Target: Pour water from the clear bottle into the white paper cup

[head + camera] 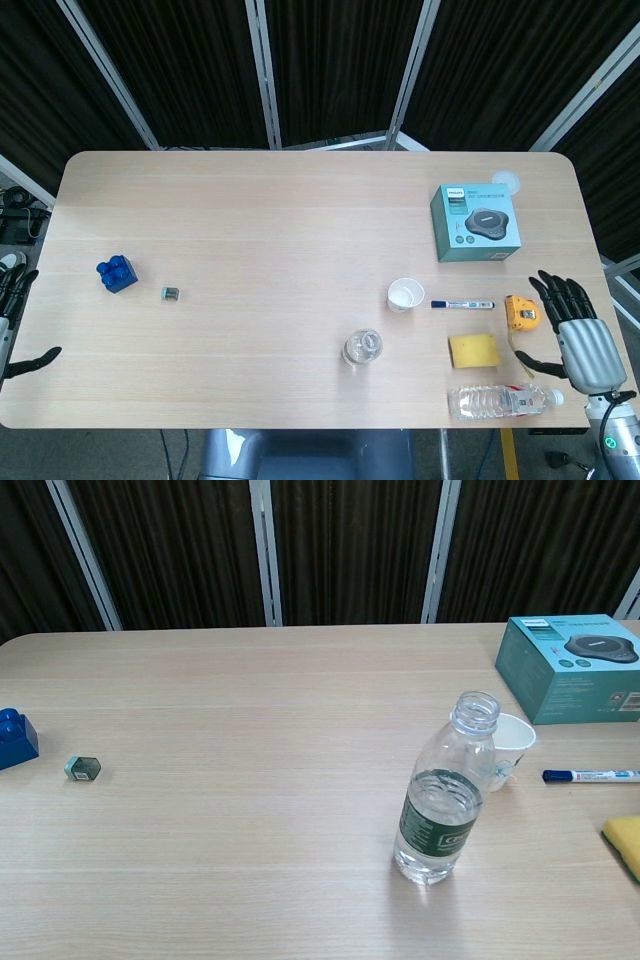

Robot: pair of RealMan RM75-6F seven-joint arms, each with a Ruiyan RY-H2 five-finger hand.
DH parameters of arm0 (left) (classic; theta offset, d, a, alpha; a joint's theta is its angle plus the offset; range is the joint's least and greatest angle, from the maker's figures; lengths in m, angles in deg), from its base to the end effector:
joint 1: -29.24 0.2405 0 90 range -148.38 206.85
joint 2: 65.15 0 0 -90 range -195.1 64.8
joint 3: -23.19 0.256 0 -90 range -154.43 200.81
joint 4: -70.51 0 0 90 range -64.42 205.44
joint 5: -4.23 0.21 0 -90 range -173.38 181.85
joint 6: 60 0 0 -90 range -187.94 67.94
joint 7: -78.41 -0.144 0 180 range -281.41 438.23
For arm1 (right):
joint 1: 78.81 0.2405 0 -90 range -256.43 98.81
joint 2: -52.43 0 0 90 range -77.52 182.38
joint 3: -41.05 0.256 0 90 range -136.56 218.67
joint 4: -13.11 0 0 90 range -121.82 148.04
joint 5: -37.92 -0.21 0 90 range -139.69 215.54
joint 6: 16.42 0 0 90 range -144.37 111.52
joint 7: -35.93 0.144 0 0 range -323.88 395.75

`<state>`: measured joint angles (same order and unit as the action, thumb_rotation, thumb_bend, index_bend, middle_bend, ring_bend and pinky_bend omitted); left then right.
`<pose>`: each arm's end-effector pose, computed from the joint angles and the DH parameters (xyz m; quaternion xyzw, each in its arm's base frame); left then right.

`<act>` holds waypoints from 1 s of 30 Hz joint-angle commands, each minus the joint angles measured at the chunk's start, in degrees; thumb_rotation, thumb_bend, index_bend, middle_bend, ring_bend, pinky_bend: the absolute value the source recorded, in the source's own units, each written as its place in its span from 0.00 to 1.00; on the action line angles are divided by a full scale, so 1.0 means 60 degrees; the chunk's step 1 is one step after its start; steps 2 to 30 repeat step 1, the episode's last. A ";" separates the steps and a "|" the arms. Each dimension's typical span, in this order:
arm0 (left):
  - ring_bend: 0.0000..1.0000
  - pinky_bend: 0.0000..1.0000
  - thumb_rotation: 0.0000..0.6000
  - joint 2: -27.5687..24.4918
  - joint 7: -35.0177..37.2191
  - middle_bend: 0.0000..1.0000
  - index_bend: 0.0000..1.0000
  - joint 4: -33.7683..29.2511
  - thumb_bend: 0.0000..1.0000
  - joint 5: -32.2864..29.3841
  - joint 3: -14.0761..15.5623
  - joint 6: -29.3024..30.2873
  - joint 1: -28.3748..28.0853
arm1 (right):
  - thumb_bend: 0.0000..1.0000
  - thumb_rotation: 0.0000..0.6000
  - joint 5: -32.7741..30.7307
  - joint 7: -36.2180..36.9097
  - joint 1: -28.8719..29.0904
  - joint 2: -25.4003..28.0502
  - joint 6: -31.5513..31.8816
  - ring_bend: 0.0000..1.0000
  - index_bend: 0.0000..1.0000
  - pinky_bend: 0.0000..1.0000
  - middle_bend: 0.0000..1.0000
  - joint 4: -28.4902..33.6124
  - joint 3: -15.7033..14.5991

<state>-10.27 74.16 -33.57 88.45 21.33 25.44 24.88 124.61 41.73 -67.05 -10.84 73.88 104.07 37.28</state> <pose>-0.2874 0.1722 0.1902 -0.5946 -0.3903 -0.3693 0.5981 -0.2978 -0.1945 0.1628 0.6127 -0.3728 0.4341 0.5451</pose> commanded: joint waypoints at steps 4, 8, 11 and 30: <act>0.00 0.00 1.00 -0.0013 0.0041 0.00 0.00 -0.0002 0.00 0.0040 0.0010 0.0027 0.0022 | 0.00 1.00 -0.0060 -0.0495 -0.0290 -0.0038 0.0247 0.00 0.00 0.00 0.00 0.0157 0.0215; 0.00 0.00 1.00 -0.0013 0.0041 0.00 0.00 -0.0002 0.00 0.0040 0.0010 0.0027 0.0022 | 0.00 1.00 -0.0060 -0.0495 -0.0290 -0.0038 0.0247 0.00 0.00 0.00 0.00 0.0157 0.0215; 0.00 0.00 1.00 -0.0013 0.0041 0.00 0.00 -0.0002 0.00 0.0040 0.0010 0.0027 0.0022 | 0.00 1.00 -0.0060 -0.0495 -0.0290 -0.0038 0.0247 0.00 0.00 0.00 0.00 0.0157 0.0215; 0.00 0.00 1.00 -0.0013 0.0041 0.00 0.00 -0.0002 0.00 0.0040 0.0010 0.0027 0.0022 | 0.00 1.00 -0.0060 -0.0495 -0.0290 -0.0038 0.0247 0.00 0.00 0.00 0.00 0.0157 0.0215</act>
